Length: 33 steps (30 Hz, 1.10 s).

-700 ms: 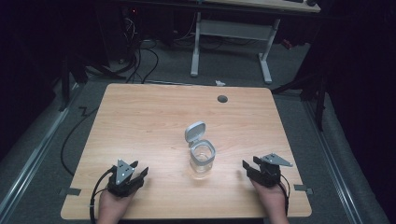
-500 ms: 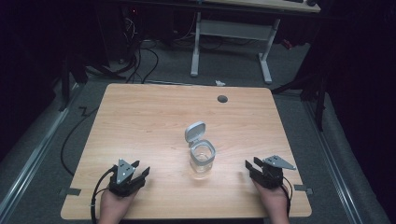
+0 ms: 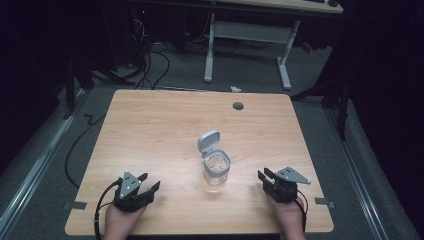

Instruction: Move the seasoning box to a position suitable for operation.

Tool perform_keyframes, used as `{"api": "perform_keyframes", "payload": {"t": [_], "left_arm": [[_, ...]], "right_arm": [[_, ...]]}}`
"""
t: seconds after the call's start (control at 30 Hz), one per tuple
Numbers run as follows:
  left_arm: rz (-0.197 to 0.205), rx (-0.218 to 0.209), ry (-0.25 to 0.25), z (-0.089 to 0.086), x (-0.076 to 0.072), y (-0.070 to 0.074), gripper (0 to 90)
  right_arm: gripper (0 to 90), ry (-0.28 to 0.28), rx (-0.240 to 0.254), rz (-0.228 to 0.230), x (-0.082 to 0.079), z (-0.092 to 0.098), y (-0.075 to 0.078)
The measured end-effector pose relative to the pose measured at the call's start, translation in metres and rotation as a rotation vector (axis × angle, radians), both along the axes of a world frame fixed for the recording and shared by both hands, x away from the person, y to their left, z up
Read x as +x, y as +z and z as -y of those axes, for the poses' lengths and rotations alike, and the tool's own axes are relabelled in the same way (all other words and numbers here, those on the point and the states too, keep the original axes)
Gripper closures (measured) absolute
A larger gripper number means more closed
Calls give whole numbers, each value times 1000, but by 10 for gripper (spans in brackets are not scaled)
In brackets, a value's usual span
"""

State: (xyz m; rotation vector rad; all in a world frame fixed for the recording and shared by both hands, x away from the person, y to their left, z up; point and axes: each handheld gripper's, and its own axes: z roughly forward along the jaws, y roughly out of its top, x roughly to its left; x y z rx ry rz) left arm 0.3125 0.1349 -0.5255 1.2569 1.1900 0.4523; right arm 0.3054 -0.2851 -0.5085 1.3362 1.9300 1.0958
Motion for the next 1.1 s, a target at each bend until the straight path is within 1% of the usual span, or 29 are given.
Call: {"api": "perform_keyframes", "payload": {"t": [0.03, 0.1, 0.17, 0.23, 0.33, 0.37, 0.5, 0.57, 0.73, 0.8, 0.83, 0.87, 1.0, 1.1], "left_arm": [[1, 0, 0, -1, 0, 0, 437], [5, -19, 2, -2, 1, 2, 426], [4, -26, 0, -2, 1, 2, 414], [0, -26, -1, -2, 1, 2, 399], [-4, -28, -1, -2, 1, 1, 392], [-1, -24, 0, -2, 1, 1, 392], [-4, -26, 5, -3, 2, 1, 393], [-8, -15, 7, -3, 2, 0, 415], [-6, -12, 15, -3, 3, 0, 439], [-8, -13, 15, -3, 3, -1, 451], [-12, -13, 15, -3, 3, -1, 456], [-13, -8, 17, -3, 3, -2, 464], [-16, -4, 23, -2, 3, -2, 499], [-8, 15, 32, 1, 3, -3, 511]], "right_arm": [[698, 9, 3, 3, 1, -2, 0], [704, 24, 1, 3, 3, -6, 1], [715, 26, 6, -1, 5, -11, 1], [717, 34, 1, 8, 7, -14, 3], [728, 43, 2, 9, 9, -18, 6], [733, 49, -7, 13, 9, -20, 6], [750, 58, -11, -1, 12, -24, 6], [771, 71, -5, -1, 14, -27, 7], [809, 95, -10, 4, 15, -34, 9], [864, 115, -11, 1, 16, -37, 10], [888, 130, -15, 6, 17, -39, 10], [900, 142, -19, 7, 18, -42, 10], [900, 171, -19, -3, 24, -52, 8], [900, 181, -22, -11, 29, -59, 5]]}}
